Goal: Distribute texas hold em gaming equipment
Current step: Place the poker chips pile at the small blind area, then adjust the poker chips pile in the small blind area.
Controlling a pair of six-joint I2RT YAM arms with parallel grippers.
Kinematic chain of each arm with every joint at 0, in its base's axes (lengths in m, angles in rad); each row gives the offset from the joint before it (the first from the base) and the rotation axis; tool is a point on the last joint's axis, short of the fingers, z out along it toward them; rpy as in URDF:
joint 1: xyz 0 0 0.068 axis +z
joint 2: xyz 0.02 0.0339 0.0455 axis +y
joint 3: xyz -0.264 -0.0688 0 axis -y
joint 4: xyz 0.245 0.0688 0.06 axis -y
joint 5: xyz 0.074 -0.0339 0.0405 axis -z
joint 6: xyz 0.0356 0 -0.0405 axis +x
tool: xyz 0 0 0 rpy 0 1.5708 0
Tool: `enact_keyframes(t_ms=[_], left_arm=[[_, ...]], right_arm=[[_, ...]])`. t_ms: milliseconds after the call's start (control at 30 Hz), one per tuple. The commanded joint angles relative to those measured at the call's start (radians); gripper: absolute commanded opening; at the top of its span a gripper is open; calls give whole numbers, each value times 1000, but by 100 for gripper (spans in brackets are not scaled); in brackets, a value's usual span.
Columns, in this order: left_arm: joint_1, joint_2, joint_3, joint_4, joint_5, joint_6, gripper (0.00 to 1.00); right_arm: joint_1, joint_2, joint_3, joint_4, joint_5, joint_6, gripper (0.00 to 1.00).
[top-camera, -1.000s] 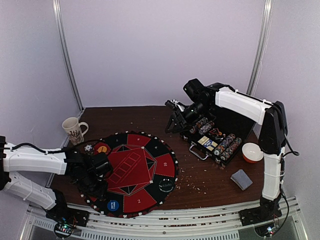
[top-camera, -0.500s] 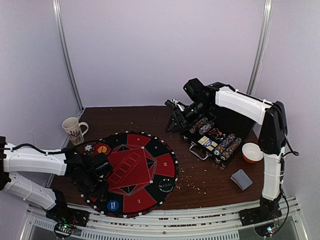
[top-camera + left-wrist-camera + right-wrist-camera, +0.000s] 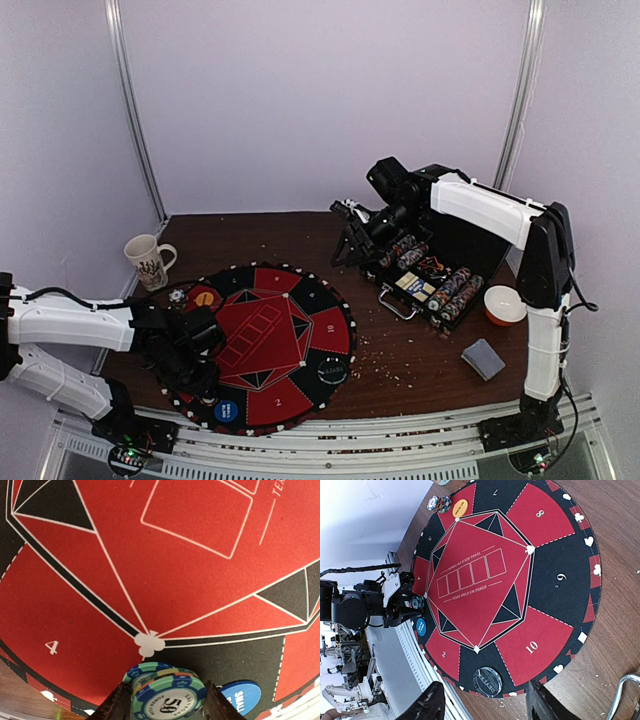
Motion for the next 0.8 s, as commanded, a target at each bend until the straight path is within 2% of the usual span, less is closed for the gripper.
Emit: enact_keyframes(t_ms=[0,300,467,600,733,767], left_arm=[[5,-1,-10,-3,3,-1,55],[15,-48,47,-65,-80,8,71],[20,-69,130,-56,-129,152,83],[20,-63,150,-19,-53,320,91],[20,-40,139,2,62,430,98],[20,-19,149,-24,48,431,98]], right_arm=[[2,17,32,-20,9,-15,58],[1,18,35,-27,6,-21,58],[2,16,35,-32,6,-27,58],[1,15,34,-35,6,-32,58],[2,16,31,-44,6,-41,58],[2,15,29,-44,5,-42,58]])
